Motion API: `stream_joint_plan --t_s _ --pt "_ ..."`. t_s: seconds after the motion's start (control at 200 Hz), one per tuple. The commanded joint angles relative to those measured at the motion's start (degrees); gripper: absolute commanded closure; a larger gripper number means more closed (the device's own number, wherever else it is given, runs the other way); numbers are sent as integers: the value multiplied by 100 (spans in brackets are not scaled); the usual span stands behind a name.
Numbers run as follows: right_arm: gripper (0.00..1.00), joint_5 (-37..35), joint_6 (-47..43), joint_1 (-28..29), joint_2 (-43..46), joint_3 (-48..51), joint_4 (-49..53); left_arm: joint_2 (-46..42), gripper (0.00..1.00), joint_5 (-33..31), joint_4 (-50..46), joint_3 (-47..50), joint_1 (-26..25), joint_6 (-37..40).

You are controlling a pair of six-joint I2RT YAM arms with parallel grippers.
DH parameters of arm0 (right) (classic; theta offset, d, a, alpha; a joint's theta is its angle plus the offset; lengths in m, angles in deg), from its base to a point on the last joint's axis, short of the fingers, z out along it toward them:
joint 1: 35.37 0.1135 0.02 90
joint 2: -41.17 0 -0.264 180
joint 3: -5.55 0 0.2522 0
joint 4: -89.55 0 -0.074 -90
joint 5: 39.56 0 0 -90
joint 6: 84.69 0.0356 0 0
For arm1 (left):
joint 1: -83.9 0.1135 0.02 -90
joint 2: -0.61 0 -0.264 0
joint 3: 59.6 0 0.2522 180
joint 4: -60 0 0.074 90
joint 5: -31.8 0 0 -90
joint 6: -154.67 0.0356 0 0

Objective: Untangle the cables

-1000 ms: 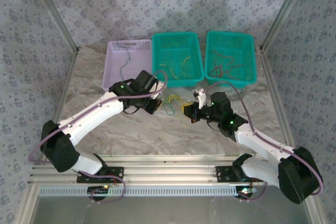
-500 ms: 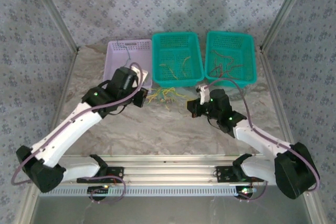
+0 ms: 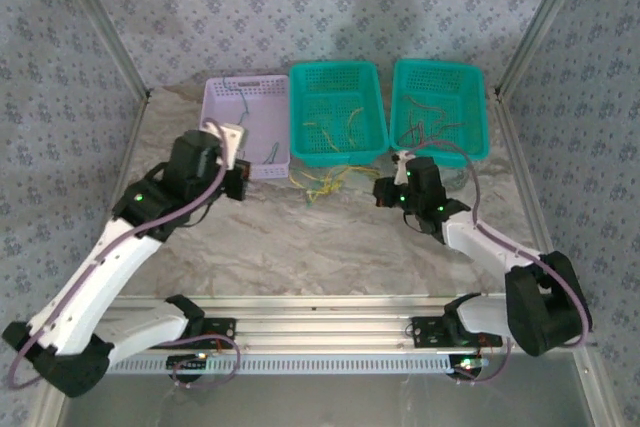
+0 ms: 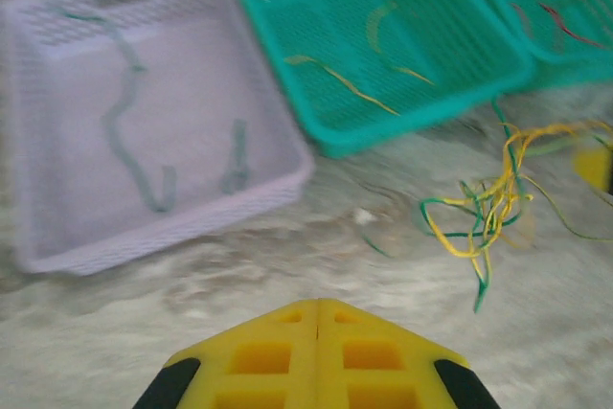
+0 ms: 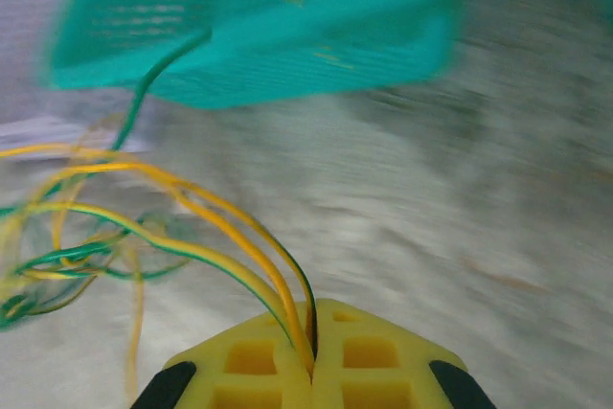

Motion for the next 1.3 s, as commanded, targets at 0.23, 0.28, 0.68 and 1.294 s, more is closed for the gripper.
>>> stream_joint_plan --t_s 0.23,0.28,0.68,1.294 --pt "100 -382 242 -226 -3 214 507 -364 100 -280 -477 -467 138 -59" --pt "100 -123 155 -197 120 300 301 -372 100 -29 -407 -353 139 -130" --pt "100 1674 134 -3 1520 1089 -1728 -13 30 1843 844 828 2 -985" --pt "100 2904 353 216 2080 995 -2150 1267 22 2383 2053 1271 -1142 -1343"
